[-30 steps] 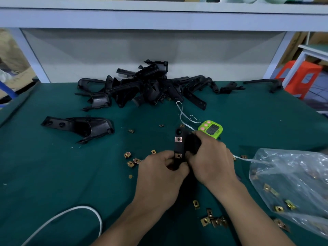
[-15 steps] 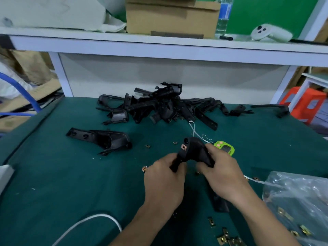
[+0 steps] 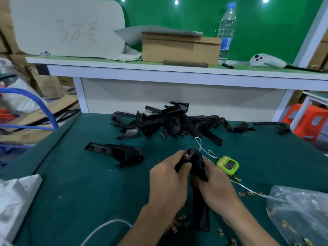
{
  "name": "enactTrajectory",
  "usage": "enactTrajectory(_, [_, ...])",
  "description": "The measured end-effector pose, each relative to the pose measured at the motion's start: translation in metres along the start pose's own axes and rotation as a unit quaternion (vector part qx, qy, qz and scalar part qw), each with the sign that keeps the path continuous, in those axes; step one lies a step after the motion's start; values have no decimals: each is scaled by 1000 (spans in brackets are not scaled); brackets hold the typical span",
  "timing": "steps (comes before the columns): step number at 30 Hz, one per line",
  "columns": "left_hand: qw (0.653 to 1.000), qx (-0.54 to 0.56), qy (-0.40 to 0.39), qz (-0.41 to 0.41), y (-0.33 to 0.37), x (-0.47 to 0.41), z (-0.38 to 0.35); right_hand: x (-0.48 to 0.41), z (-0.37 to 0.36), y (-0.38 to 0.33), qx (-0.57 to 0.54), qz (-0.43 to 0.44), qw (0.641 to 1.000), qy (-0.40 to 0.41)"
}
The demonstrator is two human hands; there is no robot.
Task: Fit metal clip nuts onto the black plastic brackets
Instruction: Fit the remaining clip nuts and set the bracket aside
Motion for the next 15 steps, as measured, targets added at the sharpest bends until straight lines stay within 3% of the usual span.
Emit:
enactTrajectory(4, [1000,-9,-21,-2,-2,-3,6,11,-1,-4,-29,1,999,-24])
enactTrajectory(10, [993,106,-44,35,22,-9,-18,44,43,-3,-127,-50,990,-33])
enactTrajectory(15, [987,133,-92,-17,85,-14,-87,75,115,10,-158,-79,983,42])
Point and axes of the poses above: each hand's wrist, its own x-axis away from the middle knuckle, its own z-axis out of the back of the hand, y = z × x, the point moved 2 cm from there along -x, towards the middle knuckle, and after that the axes turned 2 degrees about -x, right-handed, at the moved point
